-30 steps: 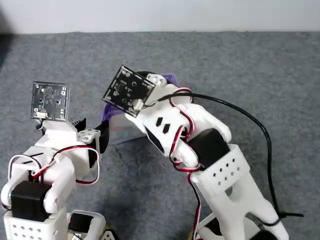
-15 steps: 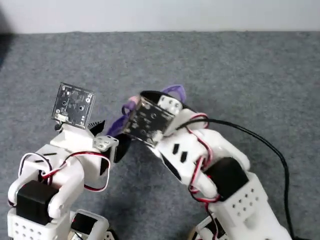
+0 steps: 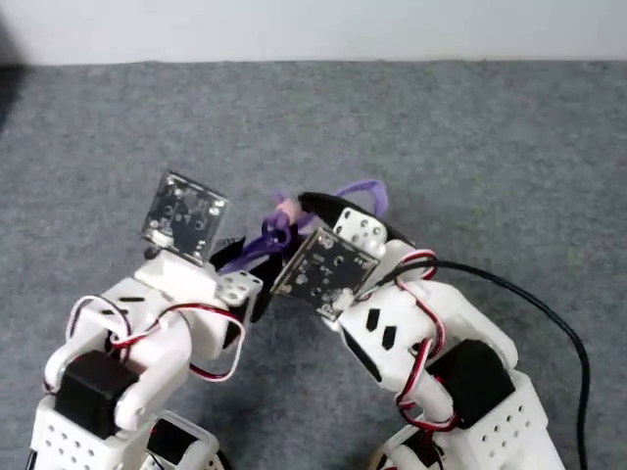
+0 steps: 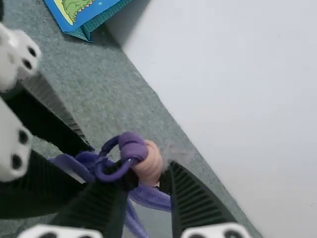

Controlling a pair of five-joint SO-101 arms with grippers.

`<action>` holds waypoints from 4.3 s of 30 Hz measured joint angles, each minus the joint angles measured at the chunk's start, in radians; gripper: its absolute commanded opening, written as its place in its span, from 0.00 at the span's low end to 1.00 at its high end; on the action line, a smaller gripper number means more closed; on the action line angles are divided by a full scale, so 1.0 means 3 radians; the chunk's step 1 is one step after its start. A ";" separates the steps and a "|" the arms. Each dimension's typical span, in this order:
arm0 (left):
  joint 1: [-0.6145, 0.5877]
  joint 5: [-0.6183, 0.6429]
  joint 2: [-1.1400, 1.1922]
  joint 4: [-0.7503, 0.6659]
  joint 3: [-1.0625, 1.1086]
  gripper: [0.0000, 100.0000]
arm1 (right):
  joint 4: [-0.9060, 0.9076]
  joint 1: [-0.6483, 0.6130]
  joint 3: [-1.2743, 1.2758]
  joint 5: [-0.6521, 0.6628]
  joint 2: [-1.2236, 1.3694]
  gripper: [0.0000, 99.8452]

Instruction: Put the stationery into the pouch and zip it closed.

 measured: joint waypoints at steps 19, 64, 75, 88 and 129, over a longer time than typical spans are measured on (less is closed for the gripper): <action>0.0005 0.0000 0.0000 -0.0087 0.0102 0.01 | -0.0031 0.0373 0.0118 -0.0153 -0.0235 0.01; 0.0307 0.0465 -0.0179 0.0113 0.0609 0.24 | 0.1903 0.1238 -0.0660 -0.1944 0.0066 0.01; 0.0302 0.0368 -0.0179 -0.0174 0.0910 0.02 | 0.2010 0.1248 -0.0680 -0.1944 0.0066 0.01; -0.0368 -0.0522 -0.0179 -0.0179 0.0419 0.01 | 0.1713 0.1248 -0.0680 -0.2133 0.0066 0.01; -0.0547 -0.0588 -0.0261 -0.0271 0.1268 0.23 | 0.1166 0.1248 -0.0926 -0.3197 0.0685 0.01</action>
